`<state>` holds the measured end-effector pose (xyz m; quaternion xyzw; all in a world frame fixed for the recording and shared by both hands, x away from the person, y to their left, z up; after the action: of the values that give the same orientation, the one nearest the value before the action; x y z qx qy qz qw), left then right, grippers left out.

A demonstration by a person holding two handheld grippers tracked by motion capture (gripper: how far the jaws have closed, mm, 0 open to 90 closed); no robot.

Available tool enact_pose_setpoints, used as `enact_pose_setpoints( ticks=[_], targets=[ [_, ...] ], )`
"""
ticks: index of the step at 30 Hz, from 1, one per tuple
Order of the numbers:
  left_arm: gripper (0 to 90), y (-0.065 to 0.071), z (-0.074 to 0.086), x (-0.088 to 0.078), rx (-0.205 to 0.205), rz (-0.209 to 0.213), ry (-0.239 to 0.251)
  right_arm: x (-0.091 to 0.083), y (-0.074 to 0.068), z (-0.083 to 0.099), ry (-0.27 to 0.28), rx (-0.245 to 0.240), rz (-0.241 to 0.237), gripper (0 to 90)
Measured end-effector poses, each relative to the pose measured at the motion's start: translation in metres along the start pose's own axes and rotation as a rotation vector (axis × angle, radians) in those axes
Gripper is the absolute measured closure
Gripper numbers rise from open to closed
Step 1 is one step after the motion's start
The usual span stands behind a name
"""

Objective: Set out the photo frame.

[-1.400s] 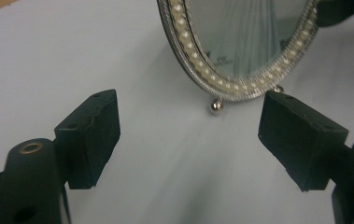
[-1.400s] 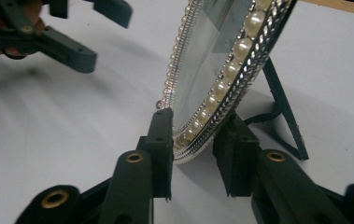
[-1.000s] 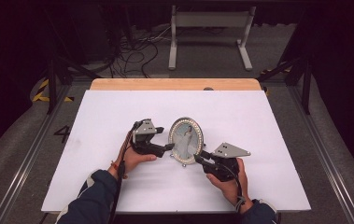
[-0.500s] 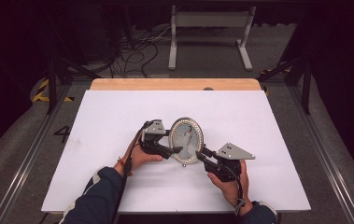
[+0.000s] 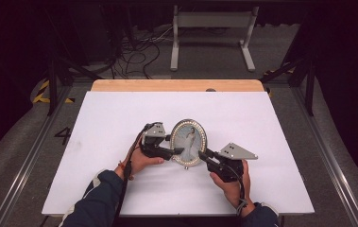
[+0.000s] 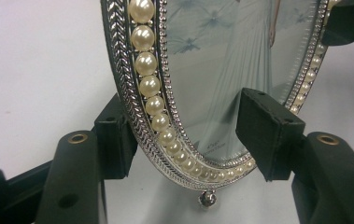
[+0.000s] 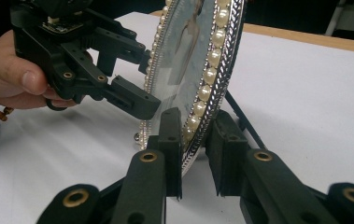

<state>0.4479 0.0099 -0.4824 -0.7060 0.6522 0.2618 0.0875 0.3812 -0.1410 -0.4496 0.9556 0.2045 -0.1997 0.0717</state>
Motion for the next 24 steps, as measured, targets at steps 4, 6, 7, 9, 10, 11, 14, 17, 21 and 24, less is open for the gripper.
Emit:
enact_pose_setpoints(
  ticks=[4,6,7,9,10,11,14,17,21,24],
  targets=[
    [42.8,0.001,0.003,-0.002,0.004,-0.025,-0.014,0.002,0.001,-0.001,-0.004,0.001,-0.001,76.4],
    [44.0,0.002,0.005,-0.004,0.009,-0.039,-0.02,0.003,0.001,-0.002,-0.006,-0.001,-0.001,76.4],
    [44.8,0.003,0.006,-0.005,0.007,-0.046,-0.021,0.004,0.001,-0.002,-0.005,-0.002,-0.002,76.3],
    [46.1,0.005,0.007,-0.008,0.008,-0.051,-0.027,0.006,0.001,-0.002,-0.005,0.001,-0.007,76.2],
    [46.2,0.006,0.008,-0.01,0.008,-0.053,-0.03,0.007,0.001,-0.003,-0.006,0.003,-0.011,76.0],
    [46.6,0.007,0.008,-0.01,0.012,-0.058,-0.028,0.008,0.002,-0.003,-0.01,0.007,-0.015,75.8],
    [47.6,0.009,0.01,-0.012,0.02,-0.071,-0.037,0.01,0.003,-0.003,-0.016,0.011,-0.018,75.1],
    [47.8,0.011,0.011,-0.014,0.024,-0.078,-0.045,0.011,0.003,-0.004,-0.015,0.007,-0.014,74.9],
    [48.5,0.015,0.014,-0.018,0.031,-0.087,-0.063,0.012,0.002,-0.005,-0.013,0.0,-0.01,74.2],
    [48.5,0.018,0.017,-0.021,0.045,-0.084,-0.076,0.014,0.001,-0.005,-0.01,-0.007,-0.001,73.7]
  ],
)
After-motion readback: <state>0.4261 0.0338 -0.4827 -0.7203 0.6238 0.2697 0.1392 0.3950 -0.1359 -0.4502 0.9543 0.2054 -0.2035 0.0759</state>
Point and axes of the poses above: each handheld gripper's, and its own axes: x roughly forward along the jaws, z roughly out of its underside, y roughly to its right, the point moved 8 cm from there along x, roughly forward along the jaws, and after that the axes turned 15 degrees about z, right-handed, at the moved point
